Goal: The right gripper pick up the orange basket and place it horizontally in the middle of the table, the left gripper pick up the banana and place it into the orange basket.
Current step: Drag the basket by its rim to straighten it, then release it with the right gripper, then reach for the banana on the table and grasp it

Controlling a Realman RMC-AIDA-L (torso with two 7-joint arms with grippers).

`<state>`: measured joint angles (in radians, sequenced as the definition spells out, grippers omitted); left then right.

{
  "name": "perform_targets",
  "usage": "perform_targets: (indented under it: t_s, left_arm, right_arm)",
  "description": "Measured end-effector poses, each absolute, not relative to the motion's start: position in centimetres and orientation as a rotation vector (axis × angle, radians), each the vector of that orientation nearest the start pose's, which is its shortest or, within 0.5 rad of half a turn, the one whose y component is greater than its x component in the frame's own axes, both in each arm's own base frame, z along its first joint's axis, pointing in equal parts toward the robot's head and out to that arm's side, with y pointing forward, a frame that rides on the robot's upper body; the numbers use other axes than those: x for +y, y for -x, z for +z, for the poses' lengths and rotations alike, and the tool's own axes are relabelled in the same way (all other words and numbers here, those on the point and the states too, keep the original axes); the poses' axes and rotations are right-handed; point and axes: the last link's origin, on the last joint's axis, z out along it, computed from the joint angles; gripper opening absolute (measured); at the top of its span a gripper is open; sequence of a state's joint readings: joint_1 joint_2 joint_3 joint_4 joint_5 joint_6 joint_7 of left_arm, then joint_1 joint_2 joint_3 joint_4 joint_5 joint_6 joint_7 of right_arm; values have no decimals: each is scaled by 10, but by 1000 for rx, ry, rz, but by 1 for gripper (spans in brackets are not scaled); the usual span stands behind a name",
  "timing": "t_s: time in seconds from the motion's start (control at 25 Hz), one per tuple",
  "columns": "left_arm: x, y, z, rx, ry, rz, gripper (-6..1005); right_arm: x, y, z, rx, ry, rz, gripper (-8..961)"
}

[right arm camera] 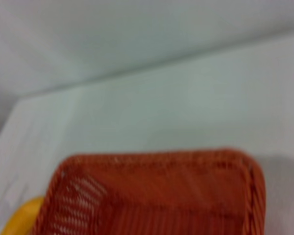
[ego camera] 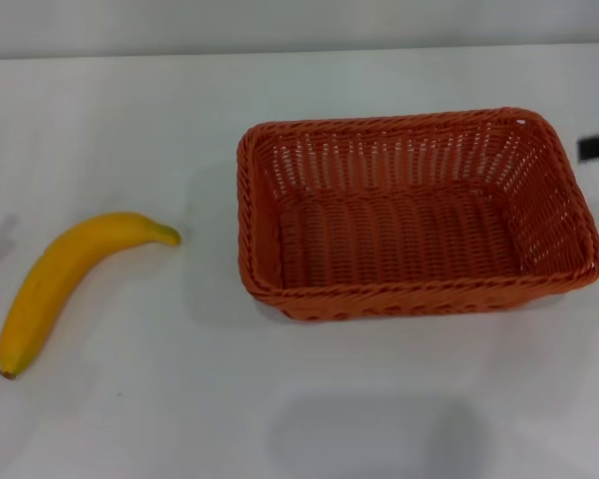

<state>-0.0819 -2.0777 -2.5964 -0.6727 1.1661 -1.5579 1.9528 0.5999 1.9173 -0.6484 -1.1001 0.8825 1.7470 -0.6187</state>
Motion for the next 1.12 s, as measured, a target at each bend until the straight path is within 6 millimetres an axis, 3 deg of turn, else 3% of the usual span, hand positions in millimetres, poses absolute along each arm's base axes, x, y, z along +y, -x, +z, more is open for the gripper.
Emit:
perform_targets:
  t_s: [0.08, 0.24, 0.32, 0.52, 0.72, 1.12]
  left_arm:
    - [234, 357, 128, -649, 1704, -1118, 877]
    - [236, 347, 139, -789, 1841, -1075, 877]
    - [238, 343, 144, -848, 1889, -1033, 877]
    - [250, 327, 162, -1071, 2011, -777, 877]
    - [277, 316, 171, -1258, 2120, -385, 877]
    - [310, 296, 167, -1262, 2278, -33, 876]
  right_arm:
    - [362, -242, 147, 1503, 2339, 472, 857]
    - [357, -245, 177, 1271, 2338, 670, 874]
    - [354, -247, 182, 1158, 2337, 721, 874]
    - [343, -258, 174, 931, 2321, 787, 873]
    - [331, -271, 152, 753, 2298, 794, 872]
    - [314, -311, 122, 740, 2216, 866, 871]
